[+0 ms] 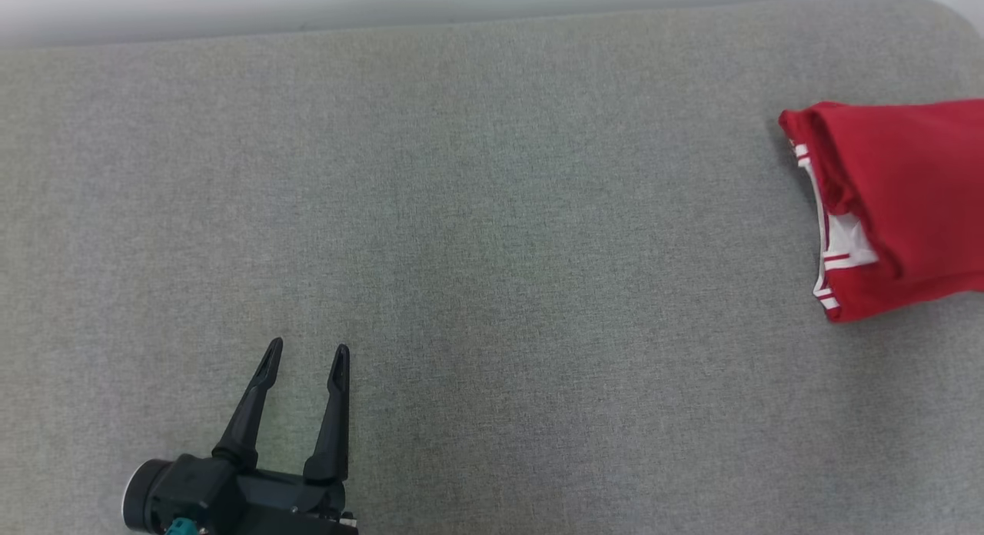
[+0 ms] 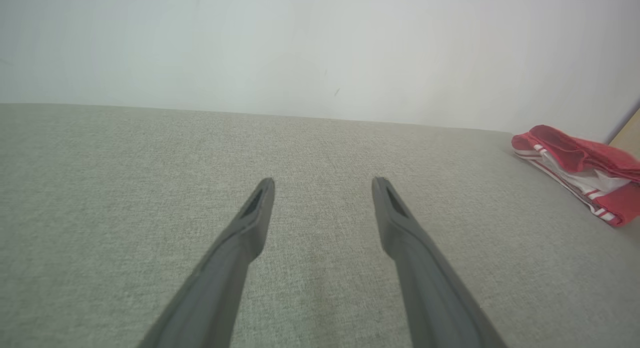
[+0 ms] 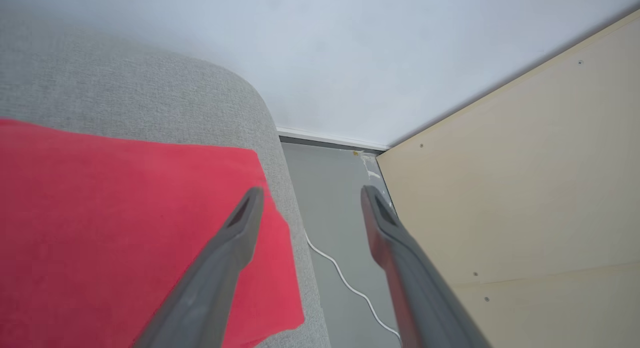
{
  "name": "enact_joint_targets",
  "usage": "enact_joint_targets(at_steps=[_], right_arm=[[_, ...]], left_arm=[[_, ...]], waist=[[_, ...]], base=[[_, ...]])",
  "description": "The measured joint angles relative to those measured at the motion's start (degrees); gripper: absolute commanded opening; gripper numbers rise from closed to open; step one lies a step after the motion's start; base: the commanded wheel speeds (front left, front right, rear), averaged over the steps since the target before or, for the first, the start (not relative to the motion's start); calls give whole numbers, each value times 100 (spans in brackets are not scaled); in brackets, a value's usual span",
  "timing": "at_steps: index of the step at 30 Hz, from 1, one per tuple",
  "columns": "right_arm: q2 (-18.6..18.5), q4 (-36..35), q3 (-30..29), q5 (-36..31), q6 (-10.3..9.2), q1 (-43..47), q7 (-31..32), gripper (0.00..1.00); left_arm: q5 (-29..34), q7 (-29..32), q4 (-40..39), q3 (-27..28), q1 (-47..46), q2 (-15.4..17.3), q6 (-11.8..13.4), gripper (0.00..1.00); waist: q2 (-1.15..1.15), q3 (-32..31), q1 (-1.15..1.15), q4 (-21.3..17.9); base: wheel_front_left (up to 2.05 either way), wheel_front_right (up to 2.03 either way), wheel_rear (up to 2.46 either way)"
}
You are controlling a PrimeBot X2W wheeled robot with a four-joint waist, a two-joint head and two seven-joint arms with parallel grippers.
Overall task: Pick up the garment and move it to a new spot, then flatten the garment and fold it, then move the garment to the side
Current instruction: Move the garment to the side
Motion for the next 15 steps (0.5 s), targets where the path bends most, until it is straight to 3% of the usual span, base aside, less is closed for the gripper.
enact_joint_targets(at_steps=[9,15], right_arm=[[522,-130,-3,118,0,292,-570,100],[1131,-510,157,1009,0,1069,-1324,100]], left_arm=[[-282,-1,-215,125,190,-105,-1,100],[-624,-1,-248,324,450,-241,-2,100]], waist=[[-1,-359,0,-9],[-1,-746,-2,37]], base=[[0,0,0],[0,0,0]])
